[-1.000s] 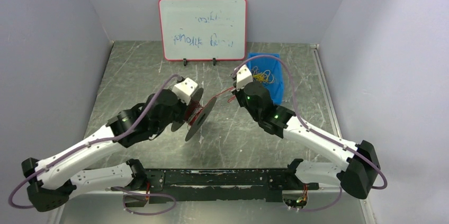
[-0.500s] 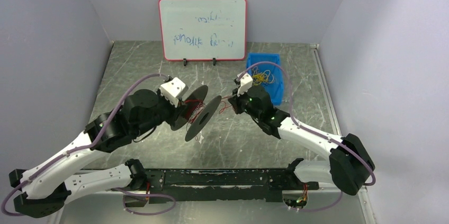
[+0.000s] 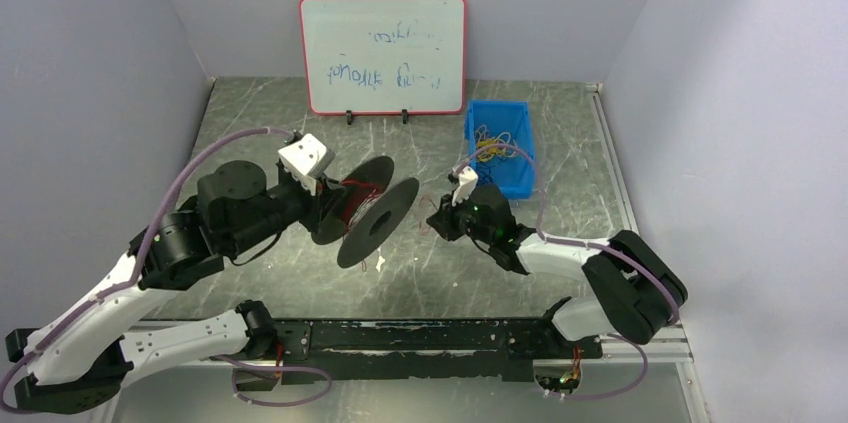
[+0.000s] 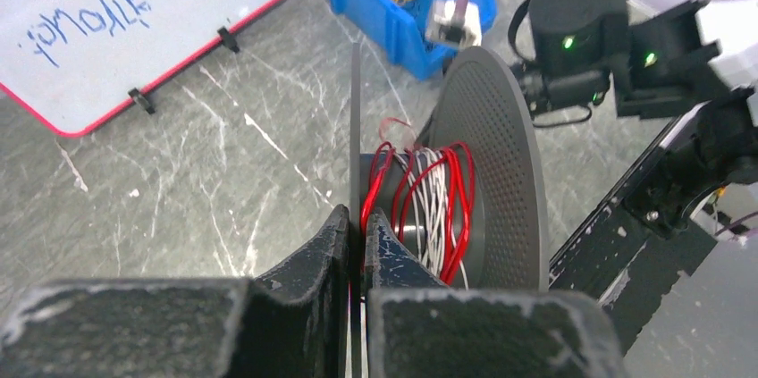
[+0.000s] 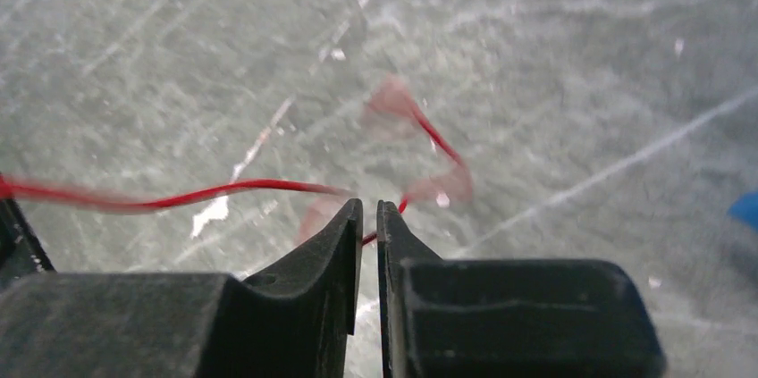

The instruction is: Wrap the cables

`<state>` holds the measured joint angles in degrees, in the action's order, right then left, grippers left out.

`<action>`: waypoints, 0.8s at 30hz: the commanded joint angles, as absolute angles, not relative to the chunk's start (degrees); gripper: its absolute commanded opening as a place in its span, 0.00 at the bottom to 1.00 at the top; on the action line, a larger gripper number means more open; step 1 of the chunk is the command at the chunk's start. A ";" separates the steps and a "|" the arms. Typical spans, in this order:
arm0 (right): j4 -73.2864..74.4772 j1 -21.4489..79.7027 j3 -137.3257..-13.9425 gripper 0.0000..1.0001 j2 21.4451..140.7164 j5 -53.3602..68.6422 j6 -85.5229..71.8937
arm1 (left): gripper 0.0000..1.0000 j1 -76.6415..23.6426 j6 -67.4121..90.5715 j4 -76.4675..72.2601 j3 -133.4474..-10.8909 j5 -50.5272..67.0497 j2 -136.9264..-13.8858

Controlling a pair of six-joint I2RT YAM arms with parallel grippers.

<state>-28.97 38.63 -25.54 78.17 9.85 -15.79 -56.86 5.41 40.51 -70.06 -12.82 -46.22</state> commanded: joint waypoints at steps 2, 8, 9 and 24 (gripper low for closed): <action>-33.03 37.63 -22.19 0.16 80.38 10.76 -18.70 | 0.07 -56.87 7.30 31.64 -74.90 -11.08 -44.96; -34.96 37.63 -20.16 0.16 80.77 11.47 -19.55 | 0.07 -56.87 7.54 30.70 -76.29 -13.17 -46.10; -35.10 37.66 -19.90 0.16 80.68 11.53 -19.64 | 0.07 -56.87 7.58 30.48 -76.51 -13.47 -46.34; -35.02 37.68 -15.25 0.32 73.85 10.79 -21.44 | 0.07 -56.87 7.48 28.57 -79.53 -19.08 -49.24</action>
